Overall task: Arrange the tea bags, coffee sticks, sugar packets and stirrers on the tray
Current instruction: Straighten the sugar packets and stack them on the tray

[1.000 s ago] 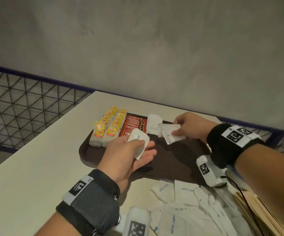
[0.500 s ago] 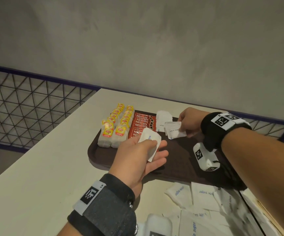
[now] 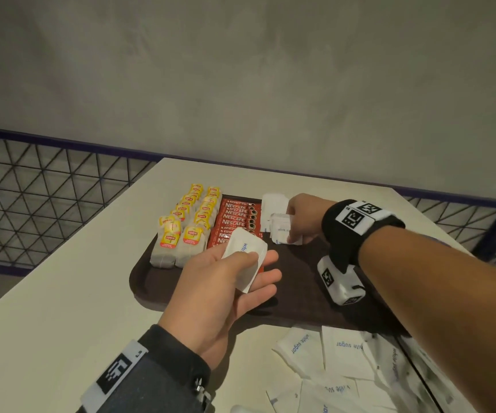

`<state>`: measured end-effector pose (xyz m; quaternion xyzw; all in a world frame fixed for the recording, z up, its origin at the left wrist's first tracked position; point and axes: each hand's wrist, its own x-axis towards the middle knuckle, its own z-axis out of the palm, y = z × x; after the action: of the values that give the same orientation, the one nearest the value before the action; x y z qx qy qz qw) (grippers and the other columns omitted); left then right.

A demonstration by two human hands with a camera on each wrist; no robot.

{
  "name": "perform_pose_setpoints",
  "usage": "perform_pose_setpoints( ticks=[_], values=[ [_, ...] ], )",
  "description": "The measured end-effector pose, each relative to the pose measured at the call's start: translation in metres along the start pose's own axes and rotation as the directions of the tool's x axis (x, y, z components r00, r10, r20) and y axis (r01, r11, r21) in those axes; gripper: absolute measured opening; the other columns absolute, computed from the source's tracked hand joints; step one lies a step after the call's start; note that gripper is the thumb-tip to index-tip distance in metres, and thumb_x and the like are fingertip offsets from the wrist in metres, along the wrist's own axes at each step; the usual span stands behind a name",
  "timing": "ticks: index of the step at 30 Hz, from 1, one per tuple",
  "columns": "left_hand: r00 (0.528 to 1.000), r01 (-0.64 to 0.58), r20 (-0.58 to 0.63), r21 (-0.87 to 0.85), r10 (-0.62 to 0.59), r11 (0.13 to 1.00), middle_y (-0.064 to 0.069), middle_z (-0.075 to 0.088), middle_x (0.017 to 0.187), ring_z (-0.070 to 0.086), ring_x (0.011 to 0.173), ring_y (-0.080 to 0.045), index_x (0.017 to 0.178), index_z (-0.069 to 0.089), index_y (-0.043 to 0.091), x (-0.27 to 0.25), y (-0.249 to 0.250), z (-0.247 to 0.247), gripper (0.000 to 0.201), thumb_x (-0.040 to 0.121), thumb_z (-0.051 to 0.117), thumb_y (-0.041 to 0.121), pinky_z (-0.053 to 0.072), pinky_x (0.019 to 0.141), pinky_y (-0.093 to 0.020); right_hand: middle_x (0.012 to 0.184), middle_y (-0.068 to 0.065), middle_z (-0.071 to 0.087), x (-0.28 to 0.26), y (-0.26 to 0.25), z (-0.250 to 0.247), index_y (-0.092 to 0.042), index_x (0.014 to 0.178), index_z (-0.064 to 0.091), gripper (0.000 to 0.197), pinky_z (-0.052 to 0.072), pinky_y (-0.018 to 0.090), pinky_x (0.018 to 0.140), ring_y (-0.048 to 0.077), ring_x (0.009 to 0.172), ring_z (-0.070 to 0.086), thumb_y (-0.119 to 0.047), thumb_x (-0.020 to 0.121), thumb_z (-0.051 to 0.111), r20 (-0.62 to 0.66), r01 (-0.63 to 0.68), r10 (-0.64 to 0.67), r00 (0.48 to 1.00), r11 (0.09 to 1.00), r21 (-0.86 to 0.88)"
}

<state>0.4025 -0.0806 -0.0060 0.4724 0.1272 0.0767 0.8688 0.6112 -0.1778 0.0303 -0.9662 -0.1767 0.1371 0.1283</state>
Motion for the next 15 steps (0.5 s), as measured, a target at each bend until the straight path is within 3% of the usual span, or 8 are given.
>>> perform_pose_setpoints(
  ticks=[3, 8, 10, 13, 15],
  values=[
    [1.000, -0.002, 0.004, 0.006, 0.002, 1.000, -0.009, 0.079, 0.100, 0.078, 0.089, -0.026, 0.131, 0.060, 0.012, 0.001, -0.001, -0.001, 0.032, 0.100, 0.056, 0.005, 0.065, 0.070, -0.033, 0.110, 0.015, 0.073, 0.000, -0.007, 0.003, -0.002, 0.125, 0.060, 0.046, 0.062, 0.040, 0.087, 0.025, 0.087, 0.074, -0.001, 0.084, 0.078, -0.045, 0.033, -0.034, 0.998, 0.999, -0.031],
    [1.000, -0.017, -0.022, -0.025, 0.016, 1.000, -0.011, 0.079, 0.099, 0.078, 0.089, -0.027, 0.128, 0.061, 0.012, 0.003, 0.001, -0.003, 0.030, 0.099, 0.055, 0.004, 0.065, 0.071, -0.033, 0.111, 0.016, 0.067, 0.006, -0.015, 0.007, -0.007, 0.140, 0.032, 0.076, 0.063, 0.045, 0.082, 0.031, 0.090, 0.073, -0.001, 0.081, 0.080, -0.063, -0.004, 0.004, 0.998, 1.000, -0.002],
    [0.999, -0.020, -0.032, -0.032, 0.019, 0.999, -0.011, 0.079, 0.098, 0.078, 0.088, -0.027, 0.126, 0.061, 0.013, 0.003, 0.002, -0.003, 0.029, 0.099, 0.056, 0.003, 0.064, 0.071, -0.033, 0.112, 0.016, 0.066, 0.005, -0.015, 0.006, -0.006, 0.136, 0.037, 0.070, 0.063, 0.046, 0.083, 0.032, 0.093, 0.073, -0.001, 0.081, 0.080, -0.050, -0.025, 0.027, 0.998, 0.999, 0.034],
    [0.999, -0.021, -0.034, -0.037, 0.019, 0.999, -0.011, 0.079, 0.098, 0.078, 0.089, -0.027, 0.127, 0.061, 0.013, 0.003, 0.003, -0.002, 0.030, 0.099, 0.056, 0.003, 0.065, 0.070, -0.032, 0.110, 0.016, 0.071, 0.002, -0.014, 0.002, -0.001, 0.121, 0.057, 0.040, 0.061, 0.044, 0.091, 0.030, 0.093, 0.073, -0.001, 0.086, 0.077, 0.027, -0.061, 0.059, 0.998, 0.996, 0.069],
    [0.999, -0.018, -0.036, -0.038, 0.017, 0.999, -0.011, 0.079, 0.098, 0.078, 0.089, -0.027, 0.127, 0.060, 0.014, 0.002, 0.003, -0.001, 0.030, 0.099, 0.056, 0.003, 0.065, 0.070, -0.033, 0.108, 0.015, 0.070, 0.002, -0.014, 0.001, -0.004, 0.111, 0.060, 0.028, 0.060, 0.043, 0.094, 0.028, 0.090, 0.072, -0.004, 0.088, 0.076, 0.054, -0.074, 0.070, 0.996, 0.994, 0.075]
  ],
)
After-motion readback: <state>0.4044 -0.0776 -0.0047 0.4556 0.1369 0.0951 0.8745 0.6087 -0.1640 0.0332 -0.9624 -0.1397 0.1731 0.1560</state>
